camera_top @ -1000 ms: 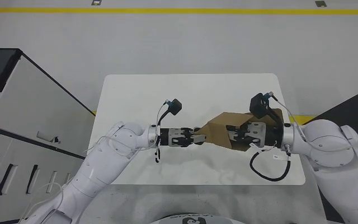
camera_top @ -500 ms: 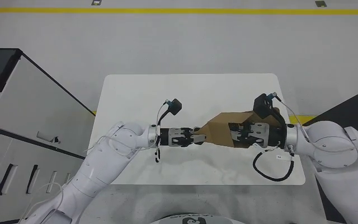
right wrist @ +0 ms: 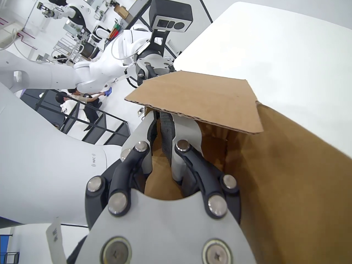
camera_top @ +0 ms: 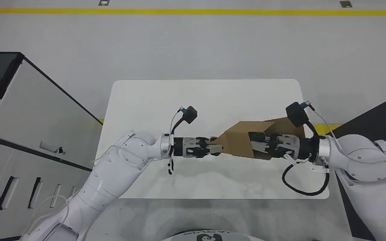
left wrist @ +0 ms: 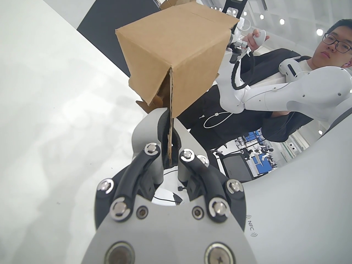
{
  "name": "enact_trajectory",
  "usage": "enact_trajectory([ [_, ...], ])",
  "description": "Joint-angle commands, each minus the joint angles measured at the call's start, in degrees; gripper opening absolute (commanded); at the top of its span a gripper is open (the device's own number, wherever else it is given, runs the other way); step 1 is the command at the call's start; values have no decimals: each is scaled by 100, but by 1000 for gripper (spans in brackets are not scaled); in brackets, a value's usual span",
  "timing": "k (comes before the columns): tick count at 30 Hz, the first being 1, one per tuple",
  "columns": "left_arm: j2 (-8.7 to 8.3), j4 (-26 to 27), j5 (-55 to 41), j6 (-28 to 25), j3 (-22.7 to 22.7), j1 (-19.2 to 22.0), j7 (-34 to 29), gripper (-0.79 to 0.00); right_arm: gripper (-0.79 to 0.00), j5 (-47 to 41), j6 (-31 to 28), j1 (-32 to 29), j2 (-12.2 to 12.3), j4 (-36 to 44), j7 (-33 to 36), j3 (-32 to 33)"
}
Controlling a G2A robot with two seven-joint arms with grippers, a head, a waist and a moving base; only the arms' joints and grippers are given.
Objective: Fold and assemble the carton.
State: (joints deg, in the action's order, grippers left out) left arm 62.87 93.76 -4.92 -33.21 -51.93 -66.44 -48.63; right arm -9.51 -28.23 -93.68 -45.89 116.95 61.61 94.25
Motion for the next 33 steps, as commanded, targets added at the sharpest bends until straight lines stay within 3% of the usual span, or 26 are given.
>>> enact_trajectory([
  [1,4,9,5,8,13,9,0,-785,-708,-92,-68,-38,2,-52,4,36],
  [8,6,51,28,20,28,11,-11,-785,-736,-231,-153,-110,9,-100,48,82],
  [24,-30,172,53,37,-61,-114,-6,-785,-650,-619,-331,-170,10,-284,85,21],
  [33,-37,176,45,19,-80,-123,-2,-785,-680,-848,-444,-160,7,-442,106,-5],
])
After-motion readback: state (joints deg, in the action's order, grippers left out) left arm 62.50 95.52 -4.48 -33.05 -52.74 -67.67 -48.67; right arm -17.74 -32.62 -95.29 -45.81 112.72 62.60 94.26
